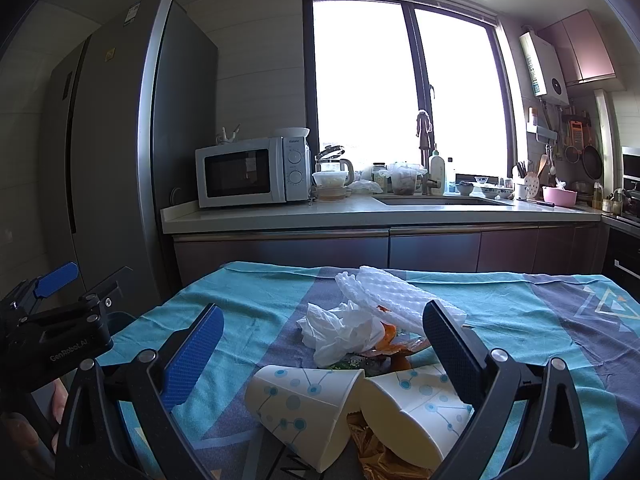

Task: Collect trash

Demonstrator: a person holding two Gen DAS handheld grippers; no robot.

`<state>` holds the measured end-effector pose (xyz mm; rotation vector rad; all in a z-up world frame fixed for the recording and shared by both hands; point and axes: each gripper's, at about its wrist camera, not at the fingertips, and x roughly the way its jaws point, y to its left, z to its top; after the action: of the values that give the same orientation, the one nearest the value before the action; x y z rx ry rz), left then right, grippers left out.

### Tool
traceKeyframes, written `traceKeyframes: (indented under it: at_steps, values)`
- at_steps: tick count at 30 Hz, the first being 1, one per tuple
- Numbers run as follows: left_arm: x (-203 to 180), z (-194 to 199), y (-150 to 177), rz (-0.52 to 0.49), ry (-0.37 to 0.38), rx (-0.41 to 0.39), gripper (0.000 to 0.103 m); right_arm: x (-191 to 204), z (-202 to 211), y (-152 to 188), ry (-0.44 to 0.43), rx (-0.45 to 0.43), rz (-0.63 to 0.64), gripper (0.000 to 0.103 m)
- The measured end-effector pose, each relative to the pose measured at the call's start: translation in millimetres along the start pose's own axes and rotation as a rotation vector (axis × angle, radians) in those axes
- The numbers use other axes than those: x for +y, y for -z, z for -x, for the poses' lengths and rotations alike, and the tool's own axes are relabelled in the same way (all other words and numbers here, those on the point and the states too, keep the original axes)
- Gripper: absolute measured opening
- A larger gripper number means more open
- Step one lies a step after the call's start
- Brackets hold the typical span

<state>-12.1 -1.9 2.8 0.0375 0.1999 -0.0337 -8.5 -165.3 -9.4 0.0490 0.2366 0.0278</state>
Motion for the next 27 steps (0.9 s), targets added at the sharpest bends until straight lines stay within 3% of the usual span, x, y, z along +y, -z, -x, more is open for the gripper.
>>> traceKeyframes:
  at_steps: [27]
  values:
    - [-2.8, 3.9, 1.2, 0.002, 0.013, -0.002, 0.097, -1.1, -0.2, 0.5, -0.001, 0.004, -0.004, 0.096]
